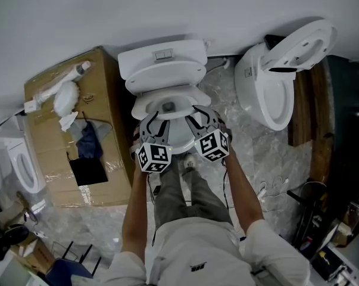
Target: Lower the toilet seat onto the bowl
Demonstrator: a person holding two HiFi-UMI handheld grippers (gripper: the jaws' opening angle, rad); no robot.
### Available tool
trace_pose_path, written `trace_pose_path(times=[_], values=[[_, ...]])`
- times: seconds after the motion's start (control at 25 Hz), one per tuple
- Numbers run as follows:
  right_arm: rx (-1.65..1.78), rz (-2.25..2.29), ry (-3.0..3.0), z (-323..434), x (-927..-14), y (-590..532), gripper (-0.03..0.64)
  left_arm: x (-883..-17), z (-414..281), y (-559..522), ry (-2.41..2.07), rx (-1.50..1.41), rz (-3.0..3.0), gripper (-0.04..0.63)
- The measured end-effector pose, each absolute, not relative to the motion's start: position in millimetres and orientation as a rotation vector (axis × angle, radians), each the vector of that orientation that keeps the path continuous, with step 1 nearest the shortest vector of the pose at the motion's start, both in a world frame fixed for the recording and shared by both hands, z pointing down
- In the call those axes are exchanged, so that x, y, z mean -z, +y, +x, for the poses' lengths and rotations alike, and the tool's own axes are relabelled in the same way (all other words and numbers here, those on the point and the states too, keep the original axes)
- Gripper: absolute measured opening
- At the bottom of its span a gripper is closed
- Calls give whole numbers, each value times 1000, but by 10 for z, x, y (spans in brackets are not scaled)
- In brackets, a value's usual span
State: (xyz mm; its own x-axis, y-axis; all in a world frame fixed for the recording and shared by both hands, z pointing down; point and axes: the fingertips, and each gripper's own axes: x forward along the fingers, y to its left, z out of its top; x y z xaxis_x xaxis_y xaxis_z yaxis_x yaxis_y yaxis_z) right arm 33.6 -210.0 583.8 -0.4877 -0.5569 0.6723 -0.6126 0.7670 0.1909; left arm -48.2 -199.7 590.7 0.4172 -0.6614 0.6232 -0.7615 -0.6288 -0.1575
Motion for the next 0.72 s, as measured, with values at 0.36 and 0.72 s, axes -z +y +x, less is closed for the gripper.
trace_pose_path(times=[0.36, 0.72], values=[[-90, 824, -2199, 378, -5956, -1796, 147, -6025, -442, -1692, -1269, -1023, 2503, 179], [-95, 778, -2200, 421, -6103, -1500, 152, -6168, -395, -1396, -1261, -1058, 2490, 184]])
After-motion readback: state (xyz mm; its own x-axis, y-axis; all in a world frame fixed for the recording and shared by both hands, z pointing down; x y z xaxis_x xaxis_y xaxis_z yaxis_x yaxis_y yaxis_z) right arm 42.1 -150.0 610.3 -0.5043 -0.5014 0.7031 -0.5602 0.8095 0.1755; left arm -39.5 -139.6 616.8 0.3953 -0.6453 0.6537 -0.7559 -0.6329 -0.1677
